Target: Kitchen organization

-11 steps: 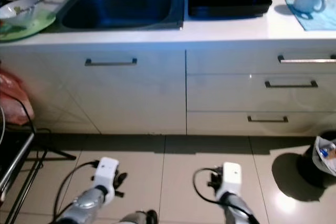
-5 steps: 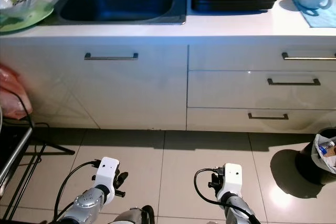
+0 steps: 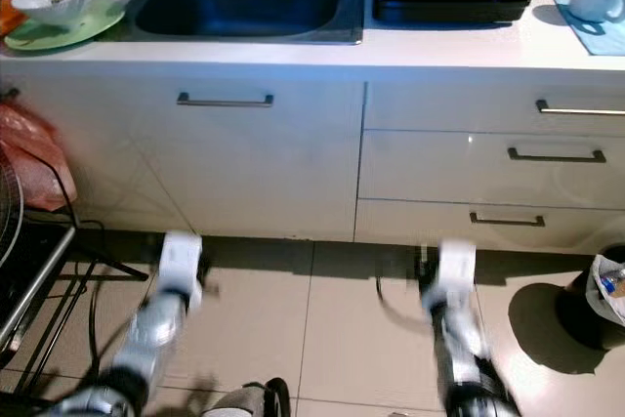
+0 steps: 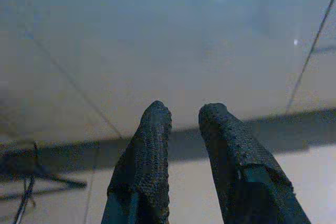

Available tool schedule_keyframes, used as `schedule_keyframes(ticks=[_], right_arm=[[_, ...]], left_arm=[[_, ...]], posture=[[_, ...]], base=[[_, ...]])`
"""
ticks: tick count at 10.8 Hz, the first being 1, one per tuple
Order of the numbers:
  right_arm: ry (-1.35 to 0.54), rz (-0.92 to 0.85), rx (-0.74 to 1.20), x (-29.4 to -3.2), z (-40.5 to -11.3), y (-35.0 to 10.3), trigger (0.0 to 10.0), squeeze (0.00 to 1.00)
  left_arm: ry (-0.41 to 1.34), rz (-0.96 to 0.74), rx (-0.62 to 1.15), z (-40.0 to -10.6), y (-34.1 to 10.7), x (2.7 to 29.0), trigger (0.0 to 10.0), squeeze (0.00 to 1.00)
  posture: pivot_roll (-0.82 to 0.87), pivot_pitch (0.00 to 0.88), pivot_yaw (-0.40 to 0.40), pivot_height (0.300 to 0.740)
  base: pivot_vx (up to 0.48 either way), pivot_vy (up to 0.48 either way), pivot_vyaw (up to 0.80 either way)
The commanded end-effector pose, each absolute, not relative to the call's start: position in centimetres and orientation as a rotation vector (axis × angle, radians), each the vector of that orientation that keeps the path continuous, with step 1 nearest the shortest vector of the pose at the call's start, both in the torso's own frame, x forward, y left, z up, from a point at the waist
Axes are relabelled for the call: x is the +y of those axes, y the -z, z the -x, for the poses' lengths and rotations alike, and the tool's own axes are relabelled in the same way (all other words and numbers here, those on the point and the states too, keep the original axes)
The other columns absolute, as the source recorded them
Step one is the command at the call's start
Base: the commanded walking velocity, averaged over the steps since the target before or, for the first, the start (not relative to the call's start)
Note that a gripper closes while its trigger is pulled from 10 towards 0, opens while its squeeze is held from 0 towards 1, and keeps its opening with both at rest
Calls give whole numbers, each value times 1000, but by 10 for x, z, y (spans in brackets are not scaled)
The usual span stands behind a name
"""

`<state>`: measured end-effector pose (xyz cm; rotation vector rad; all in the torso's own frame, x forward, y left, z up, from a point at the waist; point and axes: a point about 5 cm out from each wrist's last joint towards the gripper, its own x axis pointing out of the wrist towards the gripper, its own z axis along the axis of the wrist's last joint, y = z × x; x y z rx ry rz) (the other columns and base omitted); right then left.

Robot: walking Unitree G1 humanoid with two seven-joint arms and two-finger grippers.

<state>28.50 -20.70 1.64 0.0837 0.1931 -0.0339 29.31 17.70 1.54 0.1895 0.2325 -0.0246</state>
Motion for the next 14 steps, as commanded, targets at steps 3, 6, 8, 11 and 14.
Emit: schedule_keyframes(ticks=[3, 6, 8, 11, 14], right_arm=[[74, -53, -71, -214, -314, -70, 10000, 0], [86, 31, -385, -216, -333, -150, 10000, 0], [74, 60, -472, -212, -335, -177, 10000, 0], [49, 45, -490, -203, -335, -189, 10000, 0], [56, 24, -454, -204, -332, -186, 10000, 0]], left_arm=[[58, -221, -56, -311, -56, 164, 10000, 0], [117, -183, -375, -332, -131, 141, 10000, 0], [113, -192, -436, -343, -160, 138, 10000, 0], [112, -184, -501, -347, -185, 132, 10000, 0], [115, -191, -478, -343, -185, 130, 10000, 0]], posture=[[4, 129, 76, 740], [3, 133, 75, 740], [-4, 130, 77, 740], [-1, 116, 74, 740], [-1, 112, 75, 740]], base=[[0, 0, 0], [0, 0, 0], [0, 0, 0], [174, 0, 0], [360, 0, 0]])
